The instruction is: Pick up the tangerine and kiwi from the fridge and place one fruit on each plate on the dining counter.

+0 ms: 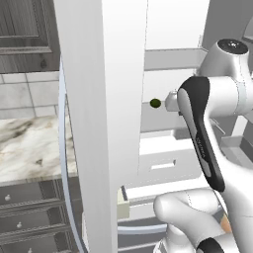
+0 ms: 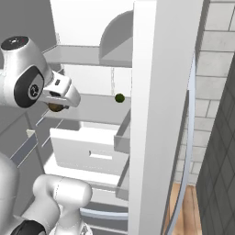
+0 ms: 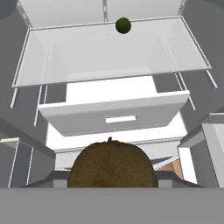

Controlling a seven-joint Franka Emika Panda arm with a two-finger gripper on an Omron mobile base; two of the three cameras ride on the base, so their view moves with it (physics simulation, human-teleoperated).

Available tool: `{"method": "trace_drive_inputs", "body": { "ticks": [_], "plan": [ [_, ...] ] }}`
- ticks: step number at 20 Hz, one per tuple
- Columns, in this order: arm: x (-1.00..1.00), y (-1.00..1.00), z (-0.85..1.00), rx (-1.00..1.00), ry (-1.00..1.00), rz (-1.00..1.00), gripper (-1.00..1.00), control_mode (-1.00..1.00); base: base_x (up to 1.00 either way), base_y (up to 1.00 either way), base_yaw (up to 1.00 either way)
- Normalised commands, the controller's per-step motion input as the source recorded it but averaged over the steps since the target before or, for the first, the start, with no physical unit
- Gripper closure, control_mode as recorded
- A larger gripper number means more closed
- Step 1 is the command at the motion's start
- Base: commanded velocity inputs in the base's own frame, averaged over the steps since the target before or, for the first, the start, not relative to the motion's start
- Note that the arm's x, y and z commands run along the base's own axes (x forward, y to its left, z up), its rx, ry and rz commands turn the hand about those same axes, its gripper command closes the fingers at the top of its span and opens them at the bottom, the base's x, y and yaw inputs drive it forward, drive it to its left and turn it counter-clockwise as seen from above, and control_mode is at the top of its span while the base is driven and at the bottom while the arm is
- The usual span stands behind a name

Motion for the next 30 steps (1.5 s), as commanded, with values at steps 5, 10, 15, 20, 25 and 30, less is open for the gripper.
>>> {"method": "trace_drive_inputs", "body": {
  "ticks": [5,10,15,20,25,30],
  "plan": [
    [0.0,0.0,0.0,0.0,0.0,0.0,1.0,1.0,-0.95,0.1,0.0],
    [0.0,0.0,0.0,0.0,0.0,0.0,1.0,1.0,-1.0,0.2,0.0],
    [0.0,0.0,0.0,0.0,0.0,0.0,1.0,1.0,-1.0,0.37,0.06],
    [0.0,0.0,0.0,0.0,0.0,0.0,1.0,1.0,-0.82,0.82,0.4],
    [0.0,0.0,0.0,0.0,0.0,0.0,1.0,1.0,-0.31,1.0,0.59],
    [0.0,0.0,0.0,0.0,0.0,0.0,1.0,1.0,0.57,0.86,0.52]
  ]
}}
